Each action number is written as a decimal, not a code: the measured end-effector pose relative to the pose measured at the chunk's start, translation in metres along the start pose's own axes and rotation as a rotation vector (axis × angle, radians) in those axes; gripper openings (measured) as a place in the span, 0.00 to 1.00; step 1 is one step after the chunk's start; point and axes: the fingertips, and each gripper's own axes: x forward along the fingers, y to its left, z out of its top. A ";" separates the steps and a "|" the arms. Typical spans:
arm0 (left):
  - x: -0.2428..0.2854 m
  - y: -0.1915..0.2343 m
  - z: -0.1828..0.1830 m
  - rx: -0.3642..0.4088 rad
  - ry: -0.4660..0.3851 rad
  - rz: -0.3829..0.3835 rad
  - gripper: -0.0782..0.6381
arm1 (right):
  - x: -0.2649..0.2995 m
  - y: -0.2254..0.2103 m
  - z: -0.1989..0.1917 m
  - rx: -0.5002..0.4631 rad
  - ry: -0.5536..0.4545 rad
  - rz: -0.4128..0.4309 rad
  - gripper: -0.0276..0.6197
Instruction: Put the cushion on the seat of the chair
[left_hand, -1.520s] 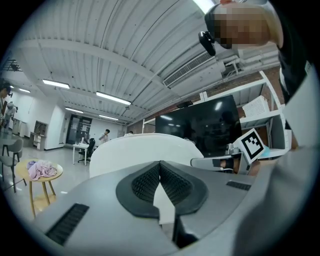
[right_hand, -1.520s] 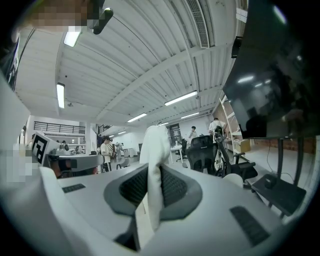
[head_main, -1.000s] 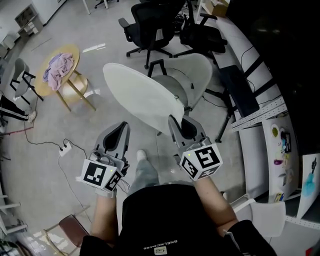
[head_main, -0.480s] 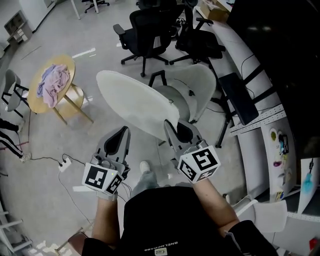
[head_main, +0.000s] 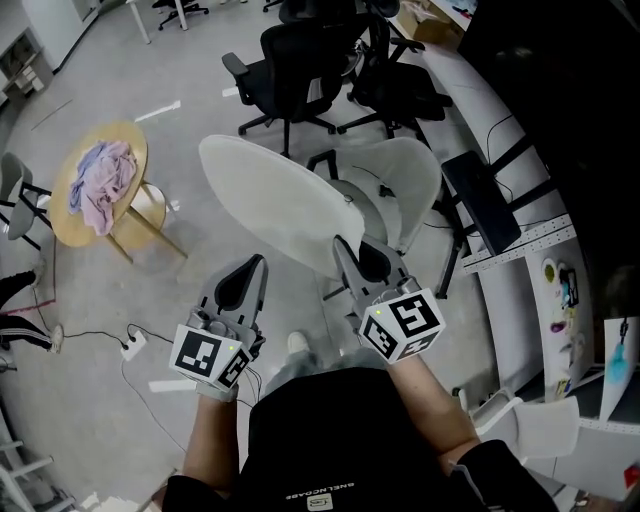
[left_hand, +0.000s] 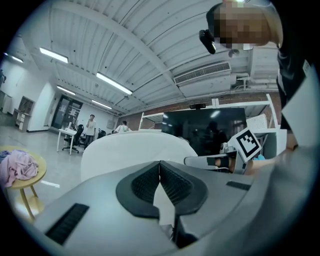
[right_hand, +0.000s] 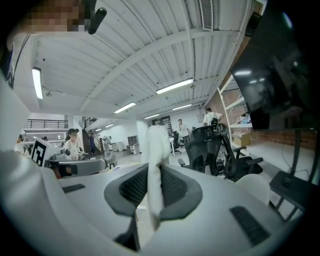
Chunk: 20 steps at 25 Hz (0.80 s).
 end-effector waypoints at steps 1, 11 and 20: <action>0.002 0.001 -0.001 0.002 0.003 -0.009 0.13 | 0.003 -0.001 0.000 0.004 0.001 -0.005 0.12; 0.011 0.012 -0.011 -0.024 0.046 -0.041 0.13 | 0.014 -0.023 -0.009 0.053 0.027 -0.070 0.12; 0.026 0.009 -0.022 -0.026 0.076 -0.047 0.13 | 0.014 -0.053 -0.027 0.092 0.043 -0.119 0.12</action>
